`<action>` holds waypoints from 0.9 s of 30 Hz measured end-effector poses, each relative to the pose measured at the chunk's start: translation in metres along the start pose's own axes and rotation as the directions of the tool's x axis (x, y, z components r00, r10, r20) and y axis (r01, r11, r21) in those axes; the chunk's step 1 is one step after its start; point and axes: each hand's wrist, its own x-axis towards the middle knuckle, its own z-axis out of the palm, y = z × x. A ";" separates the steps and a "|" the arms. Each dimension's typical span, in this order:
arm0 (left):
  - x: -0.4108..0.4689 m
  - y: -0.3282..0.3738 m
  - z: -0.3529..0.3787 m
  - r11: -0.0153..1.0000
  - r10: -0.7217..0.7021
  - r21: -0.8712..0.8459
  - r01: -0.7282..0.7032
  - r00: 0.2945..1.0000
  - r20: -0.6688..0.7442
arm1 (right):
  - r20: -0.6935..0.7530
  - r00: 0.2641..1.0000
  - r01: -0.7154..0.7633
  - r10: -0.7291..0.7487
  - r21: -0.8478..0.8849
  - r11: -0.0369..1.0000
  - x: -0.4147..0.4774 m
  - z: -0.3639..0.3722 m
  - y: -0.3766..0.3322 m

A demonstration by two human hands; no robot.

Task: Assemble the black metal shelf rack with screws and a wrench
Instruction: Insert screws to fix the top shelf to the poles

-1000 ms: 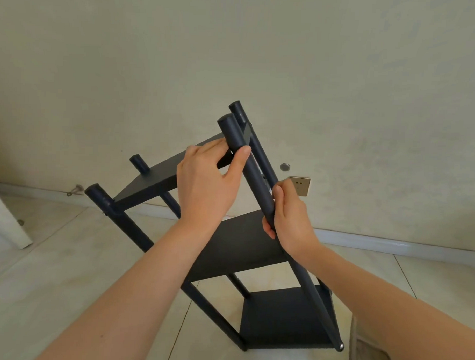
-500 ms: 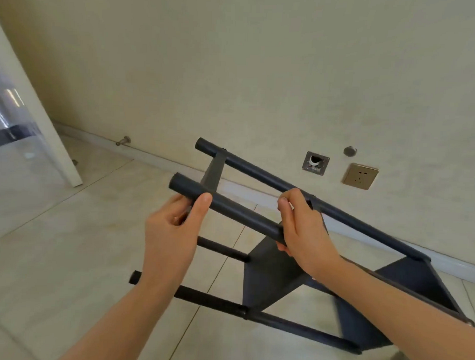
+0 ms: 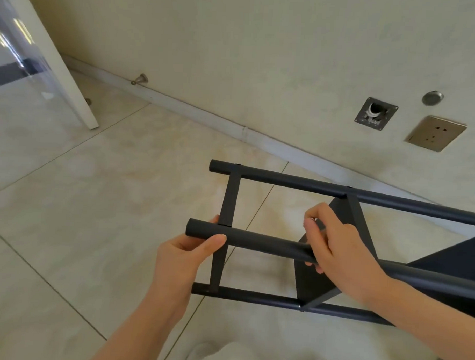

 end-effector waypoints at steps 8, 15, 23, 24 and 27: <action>0.002 -0.037 -0.022 1.000 -0.014 -0.028 0.014 1.000 0.014 | 0.099 0.993 -0.070 0.061 0.092 0.993 -0.005 0.020 0.008; 0.011 -0.031 -0.030 0.995 0.045 0.088 -0.052 0.996 0.077 | 0.064 0.998 -0.003 -0.006 0.139 0.990 0.012 0.018 -0.002; 0.024 0.010 -0.046 0.724 0.175 0.576 -0.379 0.909 0.378 | -0.028 0.988 0.149 -0.149 0.025 0.988 0.095 0.037 -0.034; 0.027 0.017 -0.046 0.630 0.166 0.642 -0.437 0.883 0.439 | -0.042 0.987 0.157 -0.156 0.025 0.987 0.107 0.042 -0.038; 0.033 0.032 -0.041 0.199 0.146 0.769 -0.608 0.794 0.590 | -0.015 0.989 0.147 -0.146 0.036 0.989 0.138 0.056 -0.047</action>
